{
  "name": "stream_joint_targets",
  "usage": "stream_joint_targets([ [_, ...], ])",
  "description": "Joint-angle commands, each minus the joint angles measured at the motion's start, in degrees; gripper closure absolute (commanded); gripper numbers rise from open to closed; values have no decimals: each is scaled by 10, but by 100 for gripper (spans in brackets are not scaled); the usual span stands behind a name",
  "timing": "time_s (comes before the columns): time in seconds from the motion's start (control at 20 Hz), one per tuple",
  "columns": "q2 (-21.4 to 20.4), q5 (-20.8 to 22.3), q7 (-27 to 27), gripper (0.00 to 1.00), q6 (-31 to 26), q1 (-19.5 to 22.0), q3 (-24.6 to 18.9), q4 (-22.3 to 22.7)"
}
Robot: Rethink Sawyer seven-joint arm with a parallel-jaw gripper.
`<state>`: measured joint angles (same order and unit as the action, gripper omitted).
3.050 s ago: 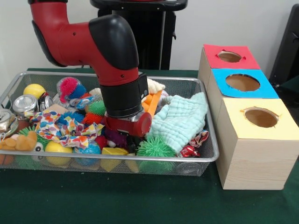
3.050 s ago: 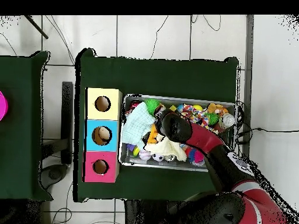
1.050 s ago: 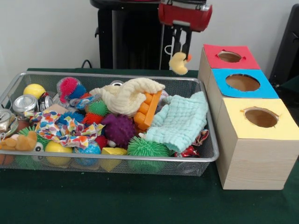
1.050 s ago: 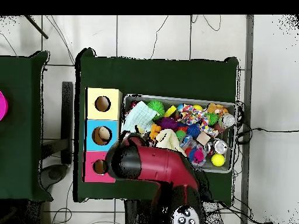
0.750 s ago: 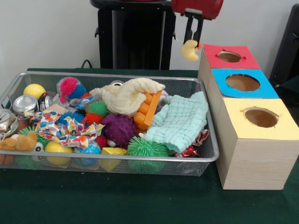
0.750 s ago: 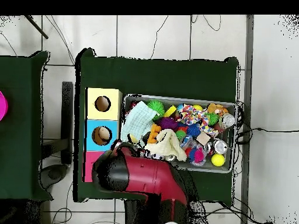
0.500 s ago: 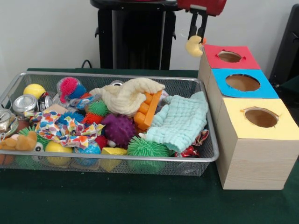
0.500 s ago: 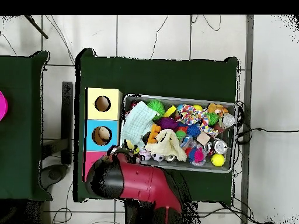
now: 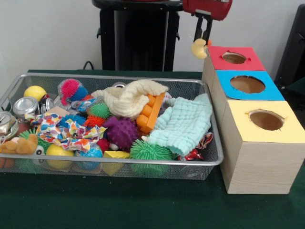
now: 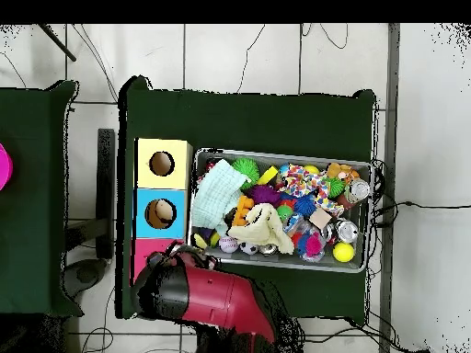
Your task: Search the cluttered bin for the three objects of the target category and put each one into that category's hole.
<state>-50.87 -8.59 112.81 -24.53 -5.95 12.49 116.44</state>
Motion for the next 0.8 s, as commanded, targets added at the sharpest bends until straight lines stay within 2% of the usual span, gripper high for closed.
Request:
stream_joint_targets([
  [0.05, 39, -55, 207, 100, 60, -48, 0, 64],
  [0.45, 49, -101, 217, 100, 67, -118, 26, 73],
  [0.55, 54, -108, 213, 100, 80, -120, 22, 78],
  [0.8, 71, -113, 192, 100, 107, -94, 0, 78],
])
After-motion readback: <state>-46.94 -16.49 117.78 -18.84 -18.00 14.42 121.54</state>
